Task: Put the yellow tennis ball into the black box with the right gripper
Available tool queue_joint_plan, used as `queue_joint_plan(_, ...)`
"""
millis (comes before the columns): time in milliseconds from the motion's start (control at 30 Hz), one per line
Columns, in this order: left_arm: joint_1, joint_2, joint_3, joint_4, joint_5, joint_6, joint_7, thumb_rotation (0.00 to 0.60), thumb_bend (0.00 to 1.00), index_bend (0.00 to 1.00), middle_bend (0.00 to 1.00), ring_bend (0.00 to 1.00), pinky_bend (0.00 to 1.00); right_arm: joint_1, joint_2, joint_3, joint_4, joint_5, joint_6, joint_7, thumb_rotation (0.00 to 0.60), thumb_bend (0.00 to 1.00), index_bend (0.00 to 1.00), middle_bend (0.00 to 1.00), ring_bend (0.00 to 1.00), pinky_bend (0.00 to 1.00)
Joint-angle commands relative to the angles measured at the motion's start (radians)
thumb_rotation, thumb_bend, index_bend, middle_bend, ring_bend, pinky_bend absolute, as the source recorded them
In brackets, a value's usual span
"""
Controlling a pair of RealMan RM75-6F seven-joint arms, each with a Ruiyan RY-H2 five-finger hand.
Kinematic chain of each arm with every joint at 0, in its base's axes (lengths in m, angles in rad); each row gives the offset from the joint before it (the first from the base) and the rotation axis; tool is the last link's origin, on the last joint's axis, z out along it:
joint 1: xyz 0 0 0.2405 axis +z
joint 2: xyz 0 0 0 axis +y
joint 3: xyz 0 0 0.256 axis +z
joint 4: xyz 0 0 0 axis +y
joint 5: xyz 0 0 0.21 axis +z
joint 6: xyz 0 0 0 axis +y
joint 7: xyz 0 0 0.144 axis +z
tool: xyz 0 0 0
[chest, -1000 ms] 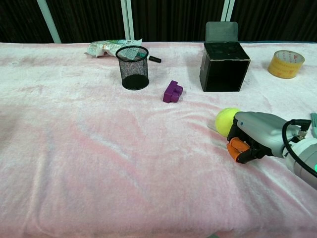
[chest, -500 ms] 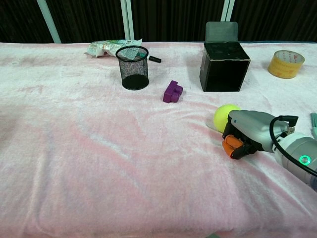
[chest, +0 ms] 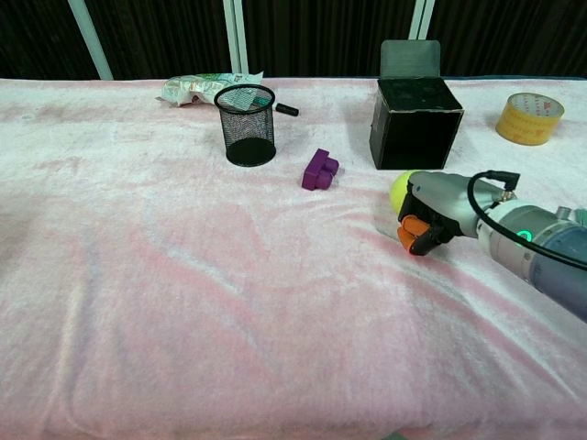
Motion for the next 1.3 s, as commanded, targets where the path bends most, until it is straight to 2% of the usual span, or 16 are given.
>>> queue_joint_plan(33,0.0,0.001,-0.001,0.0,-0.002,0.001,-0.001,0.6,0.43,0.14,0.07,0.03,0.0,0.034,-0.01,0.03,0.038,0.044,-0.025,-0.007,0.6,0.78,1.0,0.94,0.94,1.0)
queue_joint_plan(167,0.0,0.001,-0.003,-0.001,-0.005,0.0,-0.001,0.6,0.43,0.14,0.07,0.03,0.0,0.07,-0.019,0.058,0.092,0.089,-0.043,-0.003,0.6,0.78,1.0,0.94,0.94,1.0)
queue_joint_plan(500,0.0,0.0,-0.005,-0.001,-0.01,0.001,0.001,0.6,0.43,0.14,0.07,0.03,0.0,0.126,-0.049,0.083,0.207,0.141,-0.086,0.033,0.6,0.78,1.0,0.94,0.94,1.0)
queue_joint_plan(933,-0.001,0.002,-0.007,-0.003,-0.017,0.0,0.005,0.6,0.43,0.14,0.07,0.03,0.0,0.203,-0.093,0.144,0.379,0.125,-0.116,0.128,0.6,0.77,1.0,0.94,0.94,1.0)
queue_joint_plan(1100,0.0,0.001,-0.01,-0.004,-0.021,0.004,0.01,0.6,0.43,0.14,0.07,0.03,0.0,0.239,-0.104,0.159,0.464,0.154,-0.166,0.14,0.6,0.77,1.0,0.94,0.94,1.0)
queue_joint_plan(1300,0.001,0.0,-0.012,-0.005,-0.026,0.006,0.013,0.6,0.43,0.14,0.07,0.03,0.0,0.261,-0.127,0.161,0.533,0.135,-0.183,0.186,0.6,0.77,1.0,0.94,0.94,1.0)
